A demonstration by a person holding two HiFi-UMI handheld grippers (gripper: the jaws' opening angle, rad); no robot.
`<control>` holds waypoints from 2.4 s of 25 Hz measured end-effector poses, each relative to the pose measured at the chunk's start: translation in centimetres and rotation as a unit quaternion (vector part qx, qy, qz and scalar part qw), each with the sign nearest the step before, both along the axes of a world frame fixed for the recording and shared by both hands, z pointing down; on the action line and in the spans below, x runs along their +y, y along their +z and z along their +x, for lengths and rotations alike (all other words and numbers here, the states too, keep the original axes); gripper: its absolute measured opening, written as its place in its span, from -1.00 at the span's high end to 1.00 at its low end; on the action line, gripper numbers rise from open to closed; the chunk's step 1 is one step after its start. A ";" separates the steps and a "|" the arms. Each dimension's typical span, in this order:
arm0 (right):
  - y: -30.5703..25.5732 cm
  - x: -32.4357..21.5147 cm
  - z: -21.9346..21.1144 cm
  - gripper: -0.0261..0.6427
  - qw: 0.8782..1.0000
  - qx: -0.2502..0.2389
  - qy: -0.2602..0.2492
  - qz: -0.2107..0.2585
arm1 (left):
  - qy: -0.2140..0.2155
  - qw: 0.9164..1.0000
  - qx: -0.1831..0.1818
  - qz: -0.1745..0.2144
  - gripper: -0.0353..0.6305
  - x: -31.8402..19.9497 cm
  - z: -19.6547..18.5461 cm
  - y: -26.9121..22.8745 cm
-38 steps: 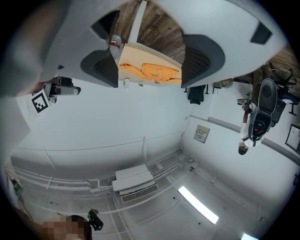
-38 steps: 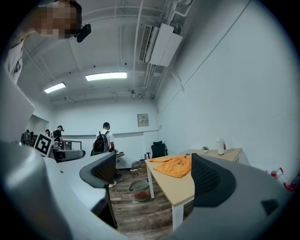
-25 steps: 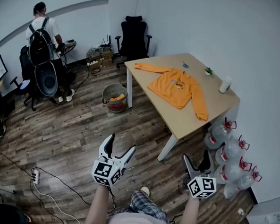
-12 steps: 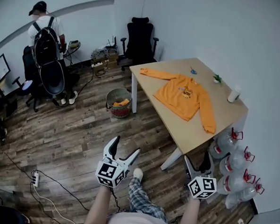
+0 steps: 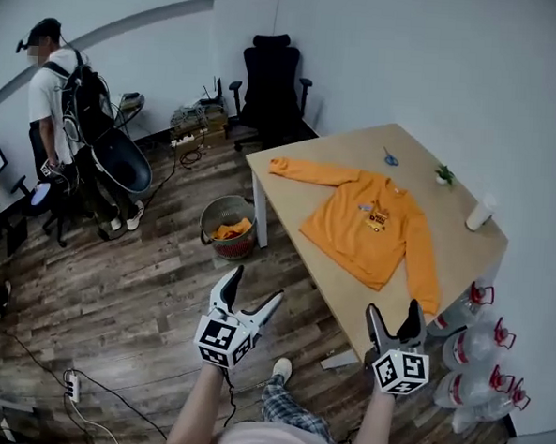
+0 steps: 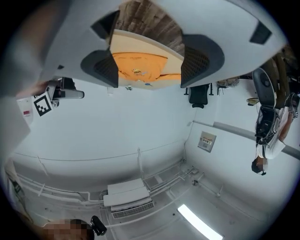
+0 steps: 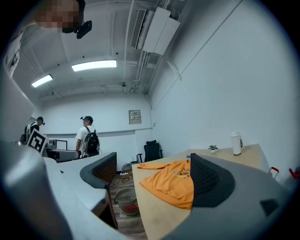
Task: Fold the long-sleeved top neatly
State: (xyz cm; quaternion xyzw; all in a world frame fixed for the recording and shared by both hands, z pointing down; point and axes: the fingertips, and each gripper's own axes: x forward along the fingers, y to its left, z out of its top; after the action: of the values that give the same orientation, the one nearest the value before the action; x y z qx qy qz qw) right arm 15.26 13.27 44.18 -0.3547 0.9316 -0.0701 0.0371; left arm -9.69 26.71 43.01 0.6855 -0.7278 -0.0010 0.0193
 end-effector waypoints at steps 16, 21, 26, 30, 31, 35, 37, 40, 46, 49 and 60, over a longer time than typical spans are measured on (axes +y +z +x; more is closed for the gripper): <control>0.5 -15.1 -2.8 -0.50 0.994 0.005 0.101 -0.034 | 0.072 0.997 0.001 -0.020 -0.32 -20.3 -5.8 -0.7; 0.5 -16.7 -2.4 -0.50 0.991 0.006 0.128 -0.038 | 0.098 0.995 0.003 -0.026 -0.32 -23.7 -5.9 -0.4; 1.2 -18.1 -2.3 -0.50 0.987 0.006 0.157 -0.044 | 0.130 0.991 -0.001 -0.030 -0.32 -27.1 -5.9 0.0; 1.5 -19.6 -2.9 -0.49 0.983 0.009 0.179 -0.048 | 0.156 0.987 0.004 -0.031 -0.32 -30.5 -6.5 0.3; 1.5 -20.1 -3.0 -0.49 0.981 0.009 0.187 -0.049 | 0.164 0.986 0.004 -0.031 -0.32 -31.5 -6.5 0.4; 1.4 -22.0 -3.3 -0.49 0.974 0.009 0.220 -0.049 | 0.196 0.980 0.001 -0.037 -0.32 -35.0 -6.8 0.9; 1.3 -23.1 -3.7 -0.48 0.971 0.009 0.233 -0.049 | 0.209 0.977 0.002 -0.038 -0.32 -36.9 -7.1 1.0; 1.4 -24.4 -4.3 -0.48 0.966 0.009 0.253 -0.050 | 0.230 0.972 0.001 -0.040 -0.32 -39.3 -7.7 1.2; 1.4 -25.6 -5.1 -0.47 0.958 0.012 0.282 -0.049 | 0.254 0.966 0.008 -0.048 -0.32 -42.0 -8.9 2.2; 1.1 -26.0 -5.4 -0.46 0.957 0.017 0.285 -0.054 | 0.251 0.966 0.017 -0.056 -0.32 -42.7 -9.7 2.6; 0.1 -29.9 -10.0 -0.46 0.972 0.020 0.227 -0.054 | 0.195 0.978 0.018 -0.069 -0.32 -44.3 -13.5 2.9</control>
State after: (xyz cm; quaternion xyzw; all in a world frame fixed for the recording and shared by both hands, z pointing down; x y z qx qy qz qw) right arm 5.23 -16.63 44.27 -0.5596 0.8222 -0.1032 0.0143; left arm -23.14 -17.59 45.92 0.8113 -0.5778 0.0402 0.0796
